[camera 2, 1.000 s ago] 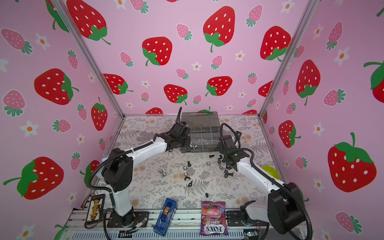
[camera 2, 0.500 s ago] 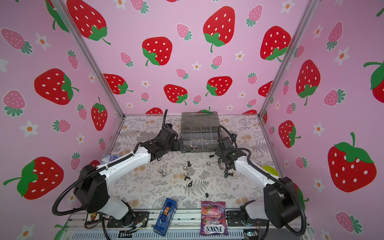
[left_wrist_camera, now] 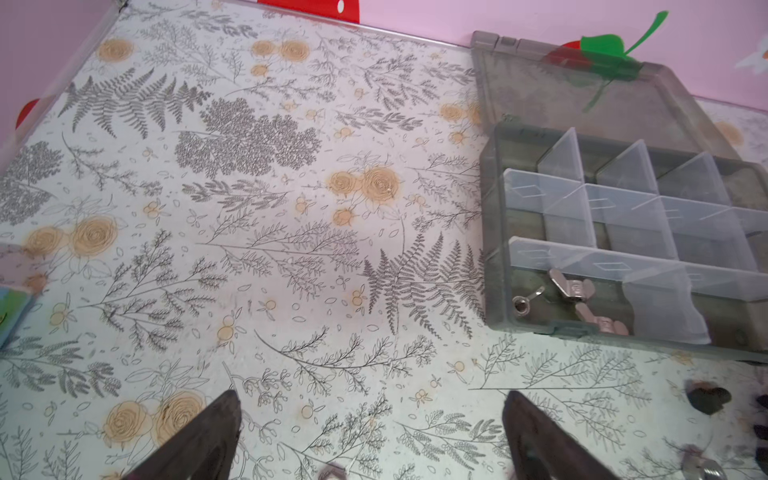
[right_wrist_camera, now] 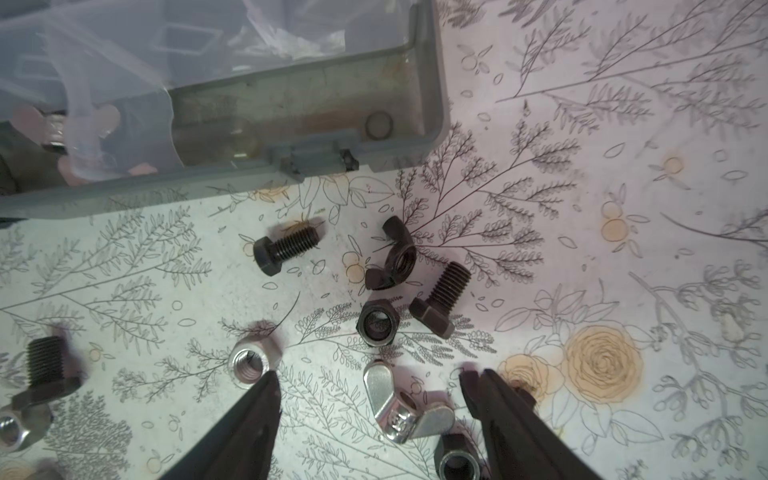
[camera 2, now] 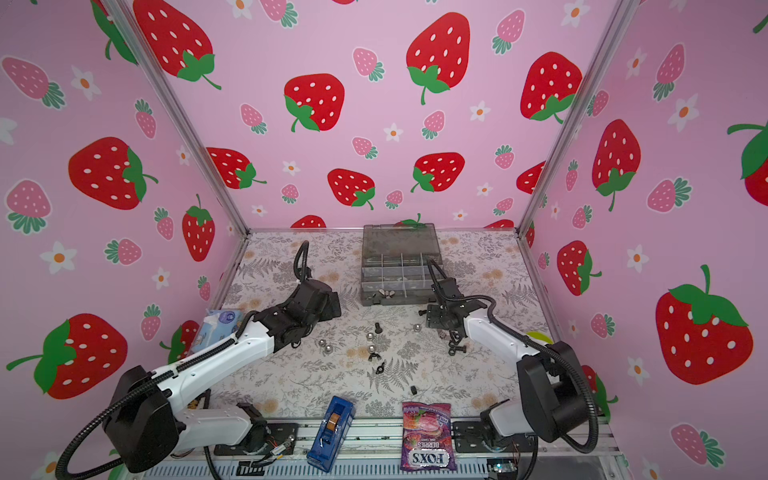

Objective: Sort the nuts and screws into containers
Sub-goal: 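Lower the right gripper onto a wing nut and grasp while the left draws back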

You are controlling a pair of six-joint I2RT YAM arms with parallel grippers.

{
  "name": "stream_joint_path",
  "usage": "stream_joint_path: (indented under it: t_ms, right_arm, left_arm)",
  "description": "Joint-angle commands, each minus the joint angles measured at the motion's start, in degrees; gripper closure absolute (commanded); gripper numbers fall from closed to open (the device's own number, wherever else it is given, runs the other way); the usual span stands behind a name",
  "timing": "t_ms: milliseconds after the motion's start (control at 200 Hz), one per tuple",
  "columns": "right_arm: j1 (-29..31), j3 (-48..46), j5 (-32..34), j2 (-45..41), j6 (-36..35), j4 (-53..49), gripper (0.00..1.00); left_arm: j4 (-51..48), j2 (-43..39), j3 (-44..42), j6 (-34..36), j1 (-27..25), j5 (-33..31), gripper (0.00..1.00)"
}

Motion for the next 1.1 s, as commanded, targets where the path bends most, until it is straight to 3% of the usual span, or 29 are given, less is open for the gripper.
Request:
stream_joint_path:
  t_ms: [0,670,1095]
  right_arm:
    - [-0.23,-0.71,-2.58,1.58,-2.44,-1.65,0.24]
    - [-0.34,-0.6,-7.26,6.7,-2.15,-2.01,0.28]
    - [-0.16,-2.45,-11.26,6.05,0.69,-2.4,0.43]
  left_arm:
    - [-2.3,-1.31,-1.63,-4.31,0.32,-2.47,0.01]
    - [-6.52,-6.52,-4.85,-8.28,2.63,-5.7,0.01]
    - [-7.13,-6.85,-5.36,-8.96,3.31,-5.09,0.01]
